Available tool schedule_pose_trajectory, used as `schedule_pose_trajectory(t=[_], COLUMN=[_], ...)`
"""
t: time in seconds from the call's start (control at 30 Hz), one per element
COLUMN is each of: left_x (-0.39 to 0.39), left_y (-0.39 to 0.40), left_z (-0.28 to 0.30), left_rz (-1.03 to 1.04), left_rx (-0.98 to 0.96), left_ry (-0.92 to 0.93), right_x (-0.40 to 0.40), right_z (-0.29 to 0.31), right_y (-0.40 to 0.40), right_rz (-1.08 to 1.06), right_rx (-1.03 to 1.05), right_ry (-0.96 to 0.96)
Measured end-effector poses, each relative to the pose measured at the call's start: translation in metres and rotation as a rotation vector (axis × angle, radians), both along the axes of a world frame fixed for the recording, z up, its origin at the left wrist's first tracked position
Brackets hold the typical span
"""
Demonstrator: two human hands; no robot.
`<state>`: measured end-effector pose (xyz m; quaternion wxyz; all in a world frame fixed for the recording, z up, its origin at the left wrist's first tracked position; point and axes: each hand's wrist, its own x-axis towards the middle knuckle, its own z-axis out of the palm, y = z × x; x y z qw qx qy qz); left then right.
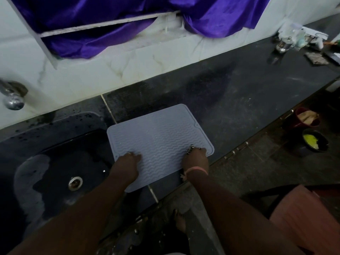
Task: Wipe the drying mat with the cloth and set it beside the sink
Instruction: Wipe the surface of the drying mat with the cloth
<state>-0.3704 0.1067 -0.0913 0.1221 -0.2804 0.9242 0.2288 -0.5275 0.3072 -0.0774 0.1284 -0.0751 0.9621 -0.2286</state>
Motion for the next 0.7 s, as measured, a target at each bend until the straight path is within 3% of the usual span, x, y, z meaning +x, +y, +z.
schedule_pose_trajectory(t=[0.17,0.3,0.37,0.47,0.57,0.63,0.7], left_x=[0.006,0.011,0.015,0.031,0.052,0.062,0.069], left_y=[-0.011,-0.017,-0.015,-0.008,-0.001,0.001,-0.002], left_z=[-0.010,-0.015,-0.014,-0.007,-0.007,-0.009,-0.017], left_rz=[-0.050,-0.071,-0.056,-0.001,0.241,0.427,0.640], left_rx=[0.001,-0.009,0.031,0.078,0.035,0.034,0.235], left_ry=[-0.050,-0.047,0.004,0.202,0.418,0.449,0.393], right_x=[0.073,0.123,0.126,0.095,0.043,0.013,-0.003], right_z=[-0.008,-0.015,0.000,0.011,0.009,0.000,-0.008], right_y=[-0.031,-0.053,-0.056,-0.050,-0.033,-0.015,-0.005], right_rz=[0.207,0.578,0.632,0.492,0.261,0.147,0.071], right_rx=[0.006,0.133,0.046,-0.061,-0.054,0.014,0.052], right_ry=[0.035,0.048,-0.007,0.026,0.061,0.080,0.104])
